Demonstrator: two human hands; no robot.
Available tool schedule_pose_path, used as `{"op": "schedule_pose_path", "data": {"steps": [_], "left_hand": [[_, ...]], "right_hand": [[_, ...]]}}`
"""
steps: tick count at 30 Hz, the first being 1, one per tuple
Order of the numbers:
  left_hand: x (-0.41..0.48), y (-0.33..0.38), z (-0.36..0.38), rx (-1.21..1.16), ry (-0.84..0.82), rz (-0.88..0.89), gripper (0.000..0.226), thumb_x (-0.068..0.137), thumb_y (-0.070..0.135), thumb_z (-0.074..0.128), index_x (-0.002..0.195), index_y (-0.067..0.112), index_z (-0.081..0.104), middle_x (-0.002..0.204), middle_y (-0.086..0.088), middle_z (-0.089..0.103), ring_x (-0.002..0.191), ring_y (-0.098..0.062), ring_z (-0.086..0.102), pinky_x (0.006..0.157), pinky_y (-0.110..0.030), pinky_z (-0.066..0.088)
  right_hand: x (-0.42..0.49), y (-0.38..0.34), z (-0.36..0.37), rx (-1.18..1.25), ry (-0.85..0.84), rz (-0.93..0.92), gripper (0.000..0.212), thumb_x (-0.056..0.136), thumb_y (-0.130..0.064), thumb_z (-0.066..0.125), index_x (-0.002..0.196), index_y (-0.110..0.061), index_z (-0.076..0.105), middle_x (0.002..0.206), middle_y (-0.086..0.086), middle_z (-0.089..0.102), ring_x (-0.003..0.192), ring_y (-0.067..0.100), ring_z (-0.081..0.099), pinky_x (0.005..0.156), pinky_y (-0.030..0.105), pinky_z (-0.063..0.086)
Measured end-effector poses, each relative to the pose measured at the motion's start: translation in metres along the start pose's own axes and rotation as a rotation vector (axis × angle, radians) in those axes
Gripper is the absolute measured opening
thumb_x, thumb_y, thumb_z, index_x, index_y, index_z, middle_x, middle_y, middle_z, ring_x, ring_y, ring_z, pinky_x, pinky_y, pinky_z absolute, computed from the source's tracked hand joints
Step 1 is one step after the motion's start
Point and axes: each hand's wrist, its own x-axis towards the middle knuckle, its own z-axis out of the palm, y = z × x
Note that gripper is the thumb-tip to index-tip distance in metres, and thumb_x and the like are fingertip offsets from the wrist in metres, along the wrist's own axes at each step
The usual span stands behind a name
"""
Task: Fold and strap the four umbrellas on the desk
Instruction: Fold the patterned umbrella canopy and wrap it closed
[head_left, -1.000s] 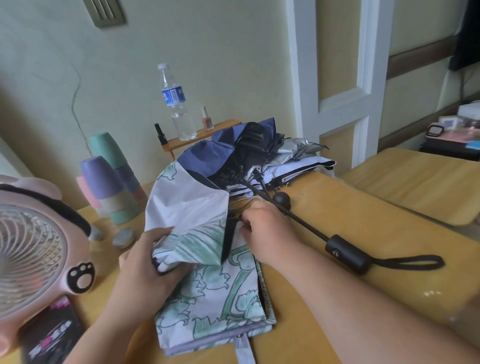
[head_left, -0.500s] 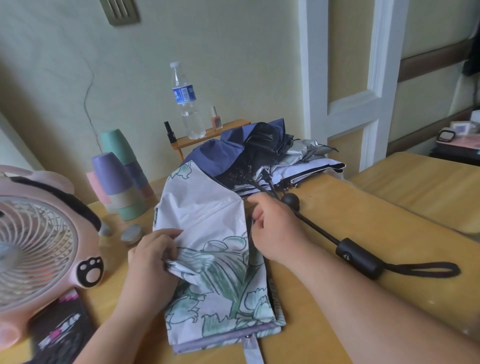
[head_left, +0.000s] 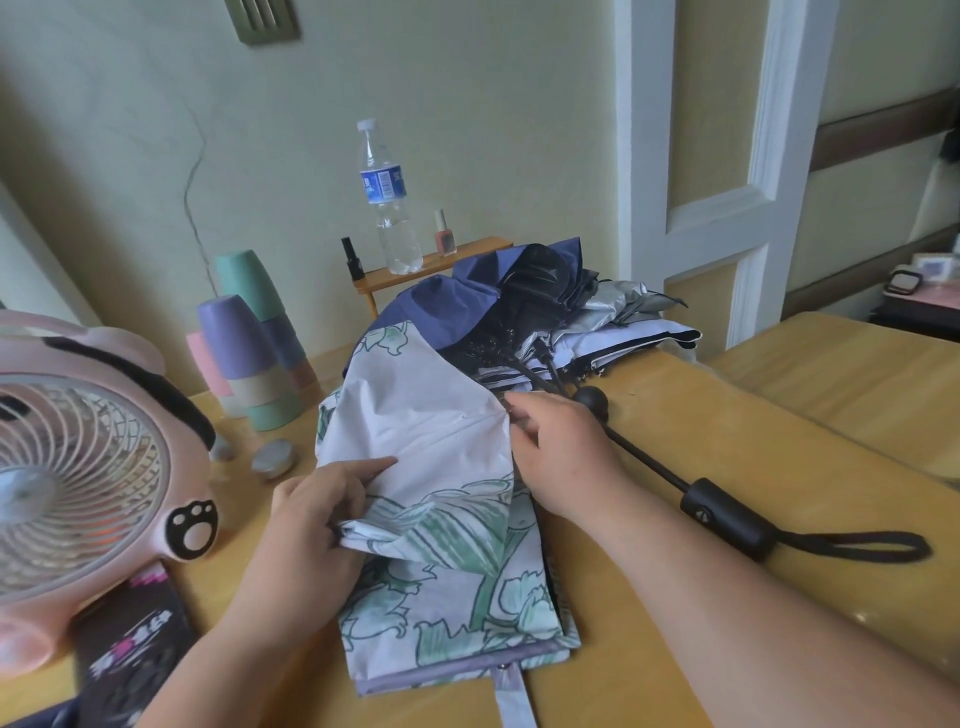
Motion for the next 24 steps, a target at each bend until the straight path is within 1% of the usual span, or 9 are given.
{"op": "schedule_pose_path", "data": {"steps": [2,7,10,12,14,15,18,21,24], "left_hand": [[-0.0005,0.0002,-0.0007,0.005,-0.001,0.0,0.052,0.072,-0.005,0.076,0.075,0.033,0.04,0.122,0.041,0.061,0.112,-0.019,0.045,0.087,-0.036,0.038],[-0.0014,-0.0002,0.0001,-0.011,0.0,0.025,0.053,0.072,-0.003,0.076,0.075,0.035,0.04,0.121,0.04,0.062,0.115,-0.019,0.046,0.09,-0.038,0.043],[-0.0022,-0.0029,0.0013,-0.036,0.0,0.047,0.048,0.072,0.001,0.075,0.077,0.035,0.041,0.123,0.034,0.063,0.109,-0.018,0.048,0.088,-0.04,0.045],[-0.0023,-0.0028,0.0005,-0.045,-0.001,0.051,0.044,0.071,0.007,0.077,0.084,0.037,0.047,0.128,0.031,0.06,0.109,-0.016,0.051,0.087,-0.032,0.046],[-0.0031,-0.0034,-0.0012,-0.038,-0.022,0.024,0.057,0.068,0.007,0.084,0.101,0.042,0.054,0.129,0.033,0.056,0.117,-0.014,0.051,0.09,-0.014,0.042],[-0.0034,-0.0037,-0.002,-0.014,-0.046,0.009,0.065,0.067,0.009,0.086,0.113,0.044,0.056,0.128,0.034,0.056,0.12,-0.012,0.048,0.093,-0.01,0.039],[-0.0026,-0.0056,-0.0032,0.112,-0.131,0.055,0.078,0.066,0.022,0.086,0.132,0.046,0.053,0.126,0.032,0.053,0.124,-0.005,0.043,0.105,-0.024,0.033],[-0.0021,-0.0065,-0.0027,0.212,-0.17,0.141,0.074,0.067,0.04,0.079,0.136,0.043,0.052,0.131,0.031,0.051,0.13,0.004,0.041,0.11,-0.017,0.017],[-0.0045,-0.0065,-0.0034,0.247,-0.24,0.156,0.086,0.066,0.057,0.071,0.146,0.041,0.044,0.145,0.035,0.038,0.139,0.004,0.033,0.112,-0.012,0.007]], "right_hand": [[-0.0022,-0.0009,-0.0006,0.021,-0.004,-0.018,0.029,0.09,-0.01,0.048,0.11,-0.013,0.069,0.098,0.003,0.07,0.093,0.025,0.065,0.08,0.045,0.058],[-0.0025,0.003,-0.0022,0.014,0.004,0.015,0.03,0.096,-0.011,0.057,0.116,-0.021,0.076,0.106,-0.001,0.075,0.097,0.017,0.068,0.085,0.037,0.057],[-0.0009,0.0043,-0.0021,-0.036,-0.035,0.005,0.033,0.095,-0.007,0.055,0.118,-0.019,0.076,0.113,0.001,0.072,0.105,0.018,0.065,0.093,0.034,0.054],[-0.0001,0.0051,-0.0016,-0.084,-0.061,0.011,0.03,0.095,-0.007,0.056,0.115,-0.016,0.077,0.115,0.002,0.072,0.107,0.021,0.064,0.094,0.037,0.053],[0.001,0.0062,0.0004,-0.15,-0.102,0.026,0.028,0.093,-0.009,0.054,0.104,-0.016,0.079,0.108,0.003,0.073,0.102,0.025,0.065,0.087,0.042,0.056],[0.0016,0.0067,0.0017,-0.184,-0.12,0.031,0.027,0.092,-0.01,0.052,0.097,-0.015,0.078,0.103,0.003,0.073,0.098,0.027,0.065,0.083,0.043,0.057],[0.0021,0.0076,0.0041,-0.247,-0.15,0.027,0.028,0.089,-0.01,0.049,0.088,-0.015,0.077,0.095,0.001,0.068,0.094,0.026,0.061,0.078,0.043,0.056],[0.0024,0.0072,0.0037,-0.273,-0.161,0.024,0.029,0.091,-0.009,0.049,0.091,-0.014,0.077,0.098,0.001,0.066,0.096,0.024,0.06,0.079,0.042,0.055],[0.0042,0.0087,0.0055,-0.314,-0.178,0.025,0.028,0.09,-0.008,0.048,0.089,-0.014,0.076,0.094,-0.002,0.062,0.093,0.026,0.06,0.075,0.039,0.054]]}}
